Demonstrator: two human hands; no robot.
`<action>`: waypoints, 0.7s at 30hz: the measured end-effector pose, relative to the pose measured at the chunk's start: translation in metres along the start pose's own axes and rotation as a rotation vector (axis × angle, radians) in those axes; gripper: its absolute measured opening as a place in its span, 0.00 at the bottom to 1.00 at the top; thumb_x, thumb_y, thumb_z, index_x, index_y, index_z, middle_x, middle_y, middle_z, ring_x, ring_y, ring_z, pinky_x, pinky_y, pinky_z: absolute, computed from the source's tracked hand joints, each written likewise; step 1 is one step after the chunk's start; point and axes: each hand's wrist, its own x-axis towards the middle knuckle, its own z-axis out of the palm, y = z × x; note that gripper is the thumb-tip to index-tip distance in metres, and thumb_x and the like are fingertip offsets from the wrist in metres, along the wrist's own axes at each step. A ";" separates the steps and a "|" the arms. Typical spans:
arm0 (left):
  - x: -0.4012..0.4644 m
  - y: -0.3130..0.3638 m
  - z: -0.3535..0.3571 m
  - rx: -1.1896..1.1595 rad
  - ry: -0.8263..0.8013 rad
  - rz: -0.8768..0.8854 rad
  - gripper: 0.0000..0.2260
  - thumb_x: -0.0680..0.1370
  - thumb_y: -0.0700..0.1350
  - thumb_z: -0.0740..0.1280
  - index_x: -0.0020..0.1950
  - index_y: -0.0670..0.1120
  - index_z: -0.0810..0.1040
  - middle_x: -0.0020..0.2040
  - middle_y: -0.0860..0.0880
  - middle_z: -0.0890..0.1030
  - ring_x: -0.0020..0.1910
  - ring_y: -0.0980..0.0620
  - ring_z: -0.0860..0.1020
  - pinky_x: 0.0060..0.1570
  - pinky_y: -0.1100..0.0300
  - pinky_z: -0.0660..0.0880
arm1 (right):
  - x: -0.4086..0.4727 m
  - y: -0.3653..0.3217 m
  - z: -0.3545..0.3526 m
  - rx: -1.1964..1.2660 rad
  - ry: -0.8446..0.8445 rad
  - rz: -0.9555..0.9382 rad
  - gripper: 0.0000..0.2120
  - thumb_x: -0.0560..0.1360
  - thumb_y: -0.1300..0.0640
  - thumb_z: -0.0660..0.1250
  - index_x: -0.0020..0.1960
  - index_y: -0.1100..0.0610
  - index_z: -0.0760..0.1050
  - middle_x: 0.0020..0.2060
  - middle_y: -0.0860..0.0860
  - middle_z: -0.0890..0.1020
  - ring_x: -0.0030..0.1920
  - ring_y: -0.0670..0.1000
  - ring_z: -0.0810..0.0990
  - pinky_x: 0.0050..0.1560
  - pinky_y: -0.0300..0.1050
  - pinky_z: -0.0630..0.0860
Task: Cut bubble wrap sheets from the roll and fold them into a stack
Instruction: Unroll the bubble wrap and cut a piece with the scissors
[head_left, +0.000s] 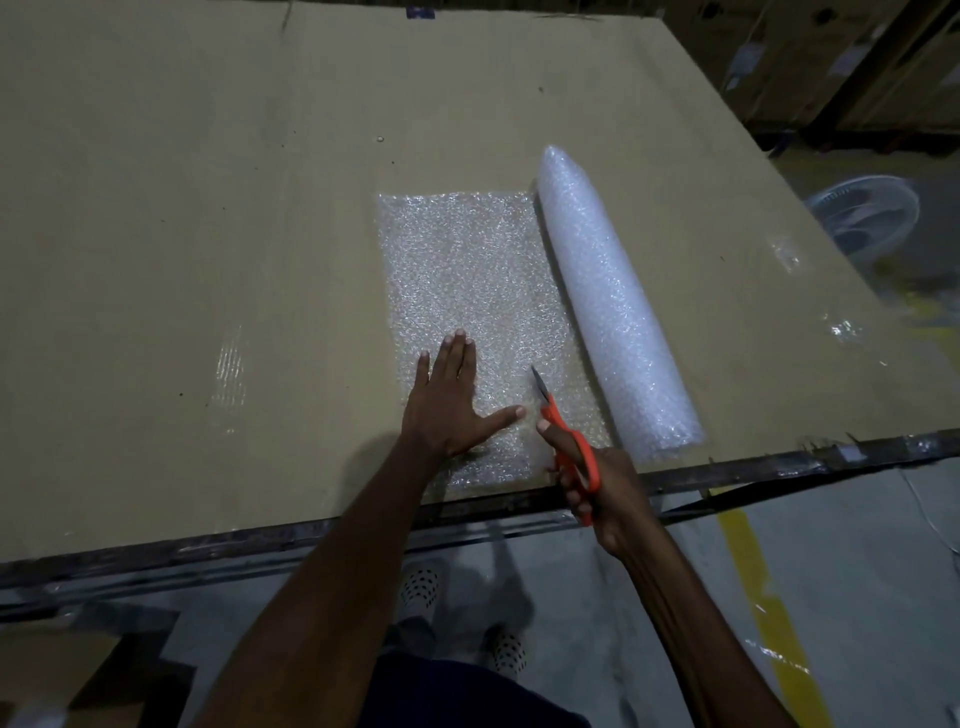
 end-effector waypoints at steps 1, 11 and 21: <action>0.000 0.000 0.000 0.002 0.000 0.000 0.53 0.72 0.79 0.52 0.82 0.41 0.44 0.82 0.45 0.42 0.81 0.50 0.39 0.78 0.44 0.37 | 0.001 -0.002 0.001 0.002 -0.002 -0.011 0.21 0.68 0.43 0.79 0.40 0.61 0.79 0.25 0.51 0.72 0.22 0.46 0.64 0.21 0.35 0.56; 0.002 -0.001 0.001 0.008 0.005 -0.002 0.54 0.71 0.79 0.49 0.82 0.41 0.45 0.82 0.44 0.43 0.81 0.49 0.41 0.78 0.44 0.37 | 0.006 -0.006 0.004 -0.005 -0.002 -0.020 0.21 0.68 0.43 0.79 0.36 0.59 0.77 0.24 0.51 0.73 0.22 0.47 0.65 0.21 0.35 0.57; 0.004 -0.002 0.004 0.030 -0.012 -0.008 0.54 0.70 0.80 0.48 0.82 0.41 0.44 0.82 0.44 0.42 0.81 0.49 0.40 0.78 0.44 0.38 | 0.012 -0.008 0.006 -0.013 -0.003 -0.035 0.20 0.68 0.45 0.80 0.32 0.57 0.76 0.25 0.52 0.72 0.21 0.47 0.65 0.22 0.34 0.57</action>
